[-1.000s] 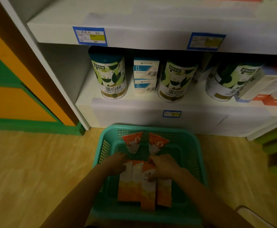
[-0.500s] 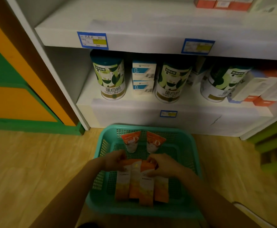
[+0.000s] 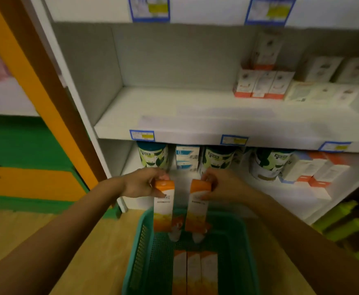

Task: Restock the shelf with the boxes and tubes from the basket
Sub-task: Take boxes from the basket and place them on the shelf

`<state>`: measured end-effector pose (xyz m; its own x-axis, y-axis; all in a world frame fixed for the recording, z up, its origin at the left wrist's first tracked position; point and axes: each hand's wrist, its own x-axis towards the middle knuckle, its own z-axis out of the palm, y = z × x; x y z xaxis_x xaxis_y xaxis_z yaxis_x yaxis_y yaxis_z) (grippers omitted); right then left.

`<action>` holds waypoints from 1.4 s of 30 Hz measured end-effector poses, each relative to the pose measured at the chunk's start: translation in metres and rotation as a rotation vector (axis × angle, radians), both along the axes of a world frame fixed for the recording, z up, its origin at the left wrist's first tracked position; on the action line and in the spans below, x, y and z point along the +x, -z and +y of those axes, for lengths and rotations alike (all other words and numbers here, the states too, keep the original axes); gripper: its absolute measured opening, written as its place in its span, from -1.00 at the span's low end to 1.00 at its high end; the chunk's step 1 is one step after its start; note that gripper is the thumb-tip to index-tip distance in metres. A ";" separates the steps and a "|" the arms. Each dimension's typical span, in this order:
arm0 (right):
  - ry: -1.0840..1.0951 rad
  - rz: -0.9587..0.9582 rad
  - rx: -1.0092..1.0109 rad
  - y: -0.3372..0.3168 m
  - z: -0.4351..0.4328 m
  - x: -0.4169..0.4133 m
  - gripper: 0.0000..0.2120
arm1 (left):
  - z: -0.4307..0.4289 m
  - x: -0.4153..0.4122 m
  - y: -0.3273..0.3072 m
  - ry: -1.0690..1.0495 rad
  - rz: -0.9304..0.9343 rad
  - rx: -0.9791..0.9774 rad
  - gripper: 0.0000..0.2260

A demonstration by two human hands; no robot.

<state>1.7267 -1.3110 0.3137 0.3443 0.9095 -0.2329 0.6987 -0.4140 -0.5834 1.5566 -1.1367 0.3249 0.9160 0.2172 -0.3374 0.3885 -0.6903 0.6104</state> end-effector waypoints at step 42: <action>0.321 -0.362 0.593 -0.417 0.054 0.078 -0.62 | 0.062 0.096 -0.412 -0.130 -0.581 0.609 -0.64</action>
<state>1.8050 -1.2574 0.7312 0.5748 0.6892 0.4411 0.7871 -0.3180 -0.5286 1.6528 -1.0743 0.7370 0.8627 0.3241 0.3881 0.2278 -0.9344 0.2739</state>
